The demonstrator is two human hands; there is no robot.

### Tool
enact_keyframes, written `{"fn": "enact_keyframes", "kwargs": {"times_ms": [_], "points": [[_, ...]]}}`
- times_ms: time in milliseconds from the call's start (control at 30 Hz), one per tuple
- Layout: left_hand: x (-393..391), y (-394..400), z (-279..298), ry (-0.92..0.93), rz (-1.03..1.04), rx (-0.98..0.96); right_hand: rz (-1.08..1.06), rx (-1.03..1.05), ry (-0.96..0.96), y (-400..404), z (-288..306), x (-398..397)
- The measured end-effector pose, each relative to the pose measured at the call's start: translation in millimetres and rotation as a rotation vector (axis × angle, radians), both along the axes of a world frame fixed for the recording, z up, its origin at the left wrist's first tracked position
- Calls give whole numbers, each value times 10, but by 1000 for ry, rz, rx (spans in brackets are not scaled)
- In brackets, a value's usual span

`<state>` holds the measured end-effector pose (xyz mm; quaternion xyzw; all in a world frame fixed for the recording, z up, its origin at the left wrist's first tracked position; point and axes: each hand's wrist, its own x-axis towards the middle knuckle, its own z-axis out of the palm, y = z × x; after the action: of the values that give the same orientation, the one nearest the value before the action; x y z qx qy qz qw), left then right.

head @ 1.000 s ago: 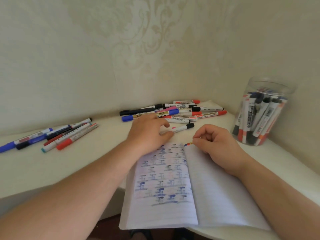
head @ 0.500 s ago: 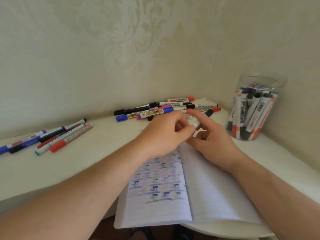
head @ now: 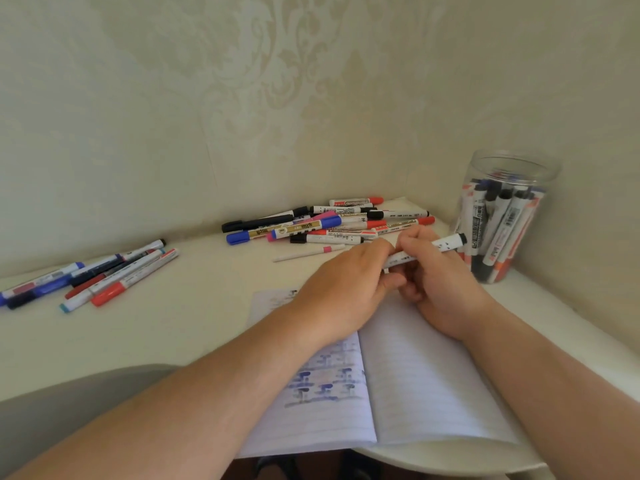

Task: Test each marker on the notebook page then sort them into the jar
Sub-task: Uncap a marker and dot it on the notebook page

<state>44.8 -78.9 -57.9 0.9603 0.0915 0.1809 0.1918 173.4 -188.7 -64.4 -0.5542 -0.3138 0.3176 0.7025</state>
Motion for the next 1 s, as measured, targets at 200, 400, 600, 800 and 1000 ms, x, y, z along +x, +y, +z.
{"fn": "enact_keyframes", "kwargs": {"times_ms": [200, 400, 600, 800, 1000], "points": [[13, 92, -114, -21, -8, -48, -29, 14, 37, 3, -9, 4], [18, 133, -190, -51, -12, -84, 29, 28, 36, -2, -8, -21], [-16, 167, -161, -20, -26, -223, 22, 6, 32, -16, -13, 2], [-250, 288, -98, 120, 61, -218, -53, 23, 272, -28, 56, 114], [-413, 279, -219, 179, 42, 27, -119, -61, -104, -73, 103, 65]]}}
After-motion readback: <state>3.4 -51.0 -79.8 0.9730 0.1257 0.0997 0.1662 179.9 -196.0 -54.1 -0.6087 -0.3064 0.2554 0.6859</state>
